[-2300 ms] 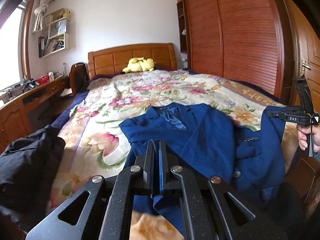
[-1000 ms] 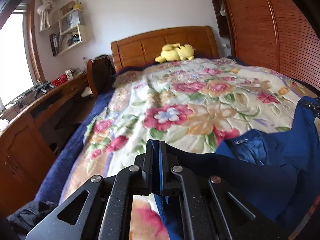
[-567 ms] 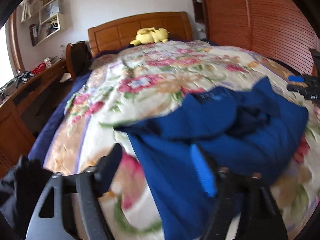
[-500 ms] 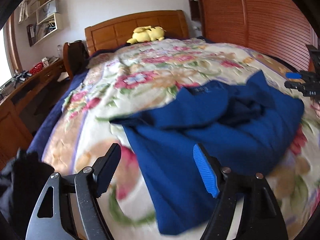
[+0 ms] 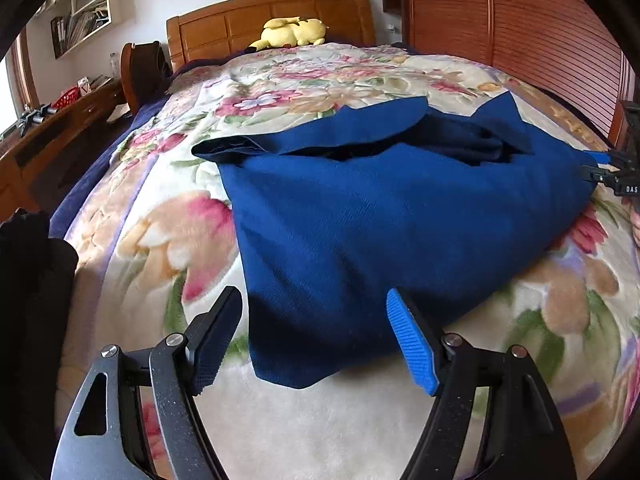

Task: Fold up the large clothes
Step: 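Open both grippers and release the folded jacket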

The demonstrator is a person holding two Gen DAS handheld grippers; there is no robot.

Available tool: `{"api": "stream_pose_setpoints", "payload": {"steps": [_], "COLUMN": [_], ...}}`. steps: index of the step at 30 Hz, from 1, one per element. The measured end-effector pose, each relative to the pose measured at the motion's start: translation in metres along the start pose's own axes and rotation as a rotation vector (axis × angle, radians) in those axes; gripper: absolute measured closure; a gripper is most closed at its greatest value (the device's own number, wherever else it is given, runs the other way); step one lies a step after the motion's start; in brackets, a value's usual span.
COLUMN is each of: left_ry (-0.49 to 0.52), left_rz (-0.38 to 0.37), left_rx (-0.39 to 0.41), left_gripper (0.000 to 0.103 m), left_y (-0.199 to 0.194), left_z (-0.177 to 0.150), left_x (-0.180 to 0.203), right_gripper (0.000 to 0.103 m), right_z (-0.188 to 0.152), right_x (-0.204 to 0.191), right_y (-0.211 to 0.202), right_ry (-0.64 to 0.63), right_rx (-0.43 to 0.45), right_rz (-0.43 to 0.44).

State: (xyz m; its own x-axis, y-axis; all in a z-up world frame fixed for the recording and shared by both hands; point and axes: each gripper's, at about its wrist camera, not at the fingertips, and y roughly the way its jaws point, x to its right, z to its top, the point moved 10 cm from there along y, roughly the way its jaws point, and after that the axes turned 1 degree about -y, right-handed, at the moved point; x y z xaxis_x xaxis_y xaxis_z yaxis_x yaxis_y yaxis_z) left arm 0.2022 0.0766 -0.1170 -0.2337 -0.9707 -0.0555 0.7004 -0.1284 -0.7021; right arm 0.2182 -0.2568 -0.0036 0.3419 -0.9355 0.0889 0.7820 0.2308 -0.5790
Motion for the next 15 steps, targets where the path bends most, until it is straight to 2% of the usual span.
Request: {"api": "stream_pose_setpoints", "payload": {"steps": [9,15], "left_ry": [0.001,0.014], "left_rz": [0.002,0.029], "left_rx": [-0.041,-0.032], "left_gripper": [0.027,0.027], "left_y": [0.015,0.016], "left_z": [-0.014,-0.016], "left_x": [0.002,0.003], "right_gripper": [0.019,0.019], "right_z": [-0.013,-0.019], "right_x": [-0.013,-0.012], "right_y": [0.016,0.024], "right_ry": [0.008,0.026], "right_rx": [-0.014,-0.023], "right_rz": [0.035,0.064]}}
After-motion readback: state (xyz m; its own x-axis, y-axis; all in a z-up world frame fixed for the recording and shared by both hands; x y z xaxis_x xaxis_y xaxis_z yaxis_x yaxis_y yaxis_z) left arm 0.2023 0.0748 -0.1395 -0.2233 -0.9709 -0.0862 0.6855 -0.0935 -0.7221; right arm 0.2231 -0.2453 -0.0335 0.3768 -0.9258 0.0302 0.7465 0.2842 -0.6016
